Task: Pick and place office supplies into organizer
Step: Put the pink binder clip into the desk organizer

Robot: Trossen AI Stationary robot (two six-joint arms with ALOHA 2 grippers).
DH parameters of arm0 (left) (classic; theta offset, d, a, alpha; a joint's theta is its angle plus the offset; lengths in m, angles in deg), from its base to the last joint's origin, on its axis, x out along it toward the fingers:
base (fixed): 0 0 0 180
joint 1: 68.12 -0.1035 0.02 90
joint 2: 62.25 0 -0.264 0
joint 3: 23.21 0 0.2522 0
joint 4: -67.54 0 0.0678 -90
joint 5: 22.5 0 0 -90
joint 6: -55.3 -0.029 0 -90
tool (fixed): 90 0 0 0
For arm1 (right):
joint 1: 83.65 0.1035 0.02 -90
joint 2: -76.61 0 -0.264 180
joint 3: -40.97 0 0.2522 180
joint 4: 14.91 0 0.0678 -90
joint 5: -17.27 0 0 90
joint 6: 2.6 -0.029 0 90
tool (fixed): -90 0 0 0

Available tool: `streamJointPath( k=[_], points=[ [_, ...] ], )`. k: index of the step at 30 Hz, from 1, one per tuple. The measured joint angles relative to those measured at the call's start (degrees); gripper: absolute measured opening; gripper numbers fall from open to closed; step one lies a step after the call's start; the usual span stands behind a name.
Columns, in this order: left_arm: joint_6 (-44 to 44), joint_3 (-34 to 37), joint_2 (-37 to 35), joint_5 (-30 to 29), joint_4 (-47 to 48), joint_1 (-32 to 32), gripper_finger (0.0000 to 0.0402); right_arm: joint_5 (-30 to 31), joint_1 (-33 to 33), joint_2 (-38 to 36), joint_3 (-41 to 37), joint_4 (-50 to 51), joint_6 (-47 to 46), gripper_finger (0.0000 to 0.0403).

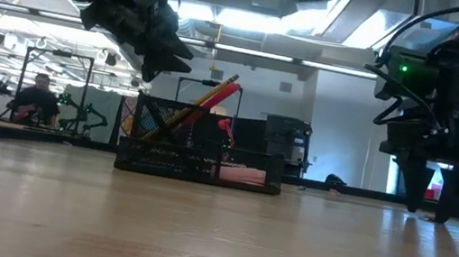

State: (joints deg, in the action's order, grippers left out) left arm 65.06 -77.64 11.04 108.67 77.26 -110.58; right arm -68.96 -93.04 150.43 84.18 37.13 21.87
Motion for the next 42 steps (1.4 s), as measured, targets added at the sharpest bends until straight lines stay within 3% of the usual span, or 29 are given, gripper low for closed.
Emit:
streamJointPath(
  k=[23,42],
  points=[
    [0.0,0.0,0.0,-0.2,0.0,0.0,0.0147,-4.5,-6.5,0.1,0.0,1.6,1.6,0.0216],
    [0.0,0.0,0.0,-4.0,0.0,0.0,0.0147,-3.7,-6.2,0.0,-0.1,2.4,2.8,0.0216]
  ],
)
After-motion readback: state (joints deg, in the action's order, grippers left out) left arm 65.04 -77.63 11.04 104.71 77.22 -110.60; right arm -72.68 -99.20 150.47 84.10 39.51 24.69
